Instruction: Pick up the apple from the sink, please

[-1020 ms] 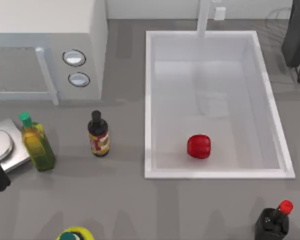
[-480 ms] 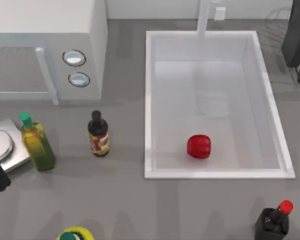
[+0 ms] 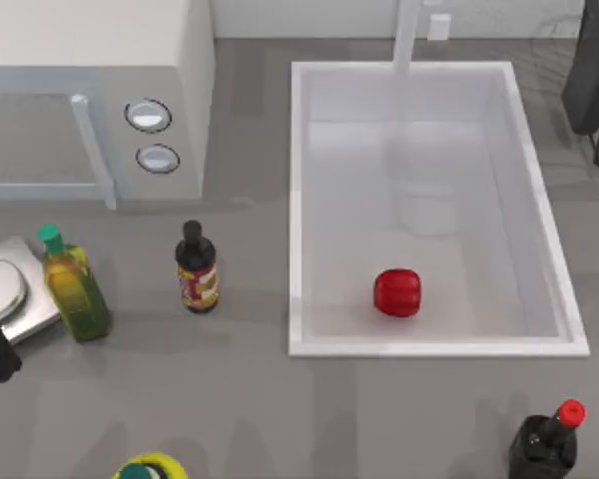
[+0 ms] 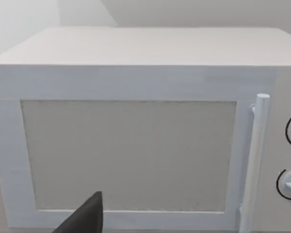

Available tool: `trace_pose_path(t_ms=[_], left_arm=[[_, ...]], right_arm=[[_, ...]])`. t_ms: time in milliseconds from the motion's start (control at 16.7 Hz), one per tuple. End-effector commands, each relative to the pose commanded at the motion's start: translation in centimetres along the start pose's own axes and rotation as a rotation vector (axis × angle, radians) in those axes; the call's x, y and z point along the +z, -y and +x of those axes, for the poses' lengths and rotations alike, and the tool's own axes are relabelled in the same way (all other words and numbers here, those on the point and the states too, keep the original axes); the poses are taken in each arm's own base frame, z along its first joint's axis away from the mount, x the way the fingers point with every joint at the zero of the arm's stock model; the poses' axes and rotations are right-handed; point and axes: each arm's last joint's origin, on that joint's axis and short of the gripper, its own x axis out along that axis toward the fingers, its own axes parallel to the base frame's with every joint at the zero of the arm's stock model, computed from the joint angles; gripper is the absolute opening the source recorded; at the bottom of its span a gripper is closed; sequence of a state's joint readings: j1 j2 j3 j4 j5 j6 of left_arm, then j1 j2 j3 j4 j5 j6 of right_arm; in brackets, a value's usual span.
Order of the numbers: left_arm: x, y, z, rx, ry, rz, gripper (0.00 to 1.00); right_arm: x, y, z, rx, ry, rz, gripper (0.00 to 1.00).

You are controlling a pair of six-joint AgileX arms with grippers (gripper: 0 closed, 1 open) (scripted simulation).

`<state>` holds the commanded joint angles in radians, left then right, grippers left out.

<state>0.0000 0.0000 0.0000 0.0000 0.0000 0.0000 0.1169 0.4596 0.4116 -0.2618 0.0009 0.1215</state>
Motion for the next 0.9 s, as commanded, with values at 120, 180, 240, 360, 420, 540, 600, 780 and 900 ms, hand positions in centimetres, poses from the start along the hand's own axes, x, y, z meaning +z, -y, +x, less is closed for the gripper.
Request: trace_pose_path(t_ms=[120,180,240,360,420,540,600,780,900], left_arm=[[0.0,0.0,0.0,0.0,0.0,0.0,1.0],[0.0,0.0,0.0,0.0,0.0,0.0,1.0],[0.0,0.0,0.0,0.0,0.0,0.0,1.0],[0.0,0.0,0.0,0.0,0.0,0.0,1.0],[0.0,0.0,0.0,0.0,0.0,0.0,1.0],[0.0,0.0,0.0,0.0,0.0,0.0,1.0],[0.0,0.0,0.0,0.0,0.0,0.0,1.0],[0.0,0.0,0.0,0.0,0.0,0.0,1.0],[0.0,0.0,0.0,0.0,0.0,0.0,1.0]], right_arm=[[2.8,-1.1,1.6,0.022,-0.14,0.029,1.0],[4.2,-1.8,2.7,0.031,-0.215,0.042,1.0],[5.4,-2.5,4.1,0.036,-0.294,0.054,1.0],[7.4,-4.4,7.6,0.039,-0.455,0.07,1.0],[8.0,-5.4,9.6,0.035,-0.535,0.075,1.0],[8.4,-7.8,13.8,0.02,-0.693,0.079,1.0],[8.2,-9.0,15.9,0.008,-0.768,0.077,1.0],[6.0,-12.7,21.7,-0.041,-0.97,0.061,1.0],[3.9,-14.7,24.7,-0.078,-1.08,0.045,1.0]])
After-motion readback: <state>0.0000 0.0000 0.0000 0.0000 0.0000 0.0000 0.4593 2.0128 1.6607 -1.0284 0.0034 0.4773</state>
